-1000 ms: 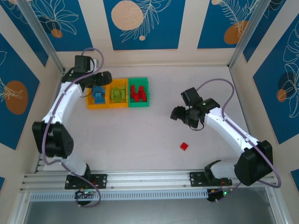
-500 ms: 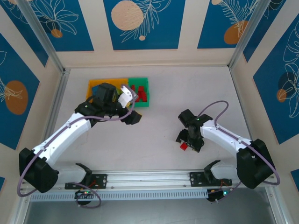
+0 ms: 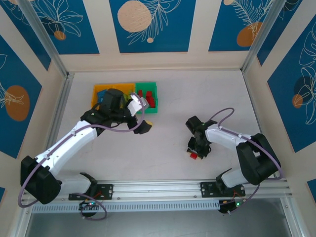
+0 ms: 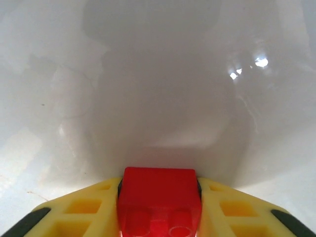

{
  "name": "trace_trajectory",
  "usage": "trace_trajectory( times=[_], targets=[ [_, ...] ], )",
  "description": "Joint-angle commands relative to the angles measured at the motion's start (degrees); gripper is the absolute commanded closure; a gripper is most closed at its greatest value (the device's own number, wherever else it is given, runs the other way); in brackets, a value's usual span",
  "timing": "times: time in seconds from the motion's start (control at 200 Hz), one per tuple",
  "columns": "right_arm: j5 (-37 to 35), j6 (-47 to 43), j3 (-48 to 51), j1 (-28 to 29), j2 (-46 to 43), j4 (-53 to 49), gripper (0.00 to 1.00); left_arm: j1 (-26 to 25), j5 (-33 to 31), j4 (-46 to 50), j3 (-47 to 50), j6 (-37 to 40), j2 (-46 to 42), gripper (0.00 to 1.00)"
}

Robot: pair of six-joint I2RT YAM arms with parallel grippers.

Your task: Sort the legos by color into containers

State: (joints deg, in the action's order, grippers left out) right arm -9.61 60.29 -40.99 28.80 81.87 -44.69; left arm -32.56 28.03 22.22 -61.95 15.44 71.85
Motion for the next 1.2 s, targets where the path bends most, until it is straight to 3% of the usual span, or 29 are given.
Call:
trace_trajectory(
  times=[0.0,0.235,0.42,0.655,0.935,1.195],
  targets=[
    [0.29,-0.59,-0.83,-0.22,-2.6,-1.04,0.7,-0.83,1.81,-1.48,0.0,1.01,0.39,0.03],
    [-1.16,-6.72,-9.9,-0.32,-9.87,-2.56,0.73,-0.84,-0.39,-1.49,-1.08,-0.12,-0.6,0.03],
    [1.78,-19.14,-20.04,2.11,-8.9,7.95,0.72,-0.82,-2.46,-0.27,-2.19,-2.99,-1.13,0.02],
    [1.47,-30.63,-40.47,6.67,9.68,14.65,0.73,-0.78,-14.18,-2.23,-1.33,-11.16,-5.1,0.0],
    [1.7,-30.69,-65.78,6.55,31.51,10.23,0.74,-0.84,-27.73,1.08,1.51,-15.56,-11.55,0.0],
    [1.61,-31.34,-84.65,4.54,47.47,4.3,0.73,-0.68,-44.78,6.19,2.37,-21.9,-12.45,0.0]
  ],
)
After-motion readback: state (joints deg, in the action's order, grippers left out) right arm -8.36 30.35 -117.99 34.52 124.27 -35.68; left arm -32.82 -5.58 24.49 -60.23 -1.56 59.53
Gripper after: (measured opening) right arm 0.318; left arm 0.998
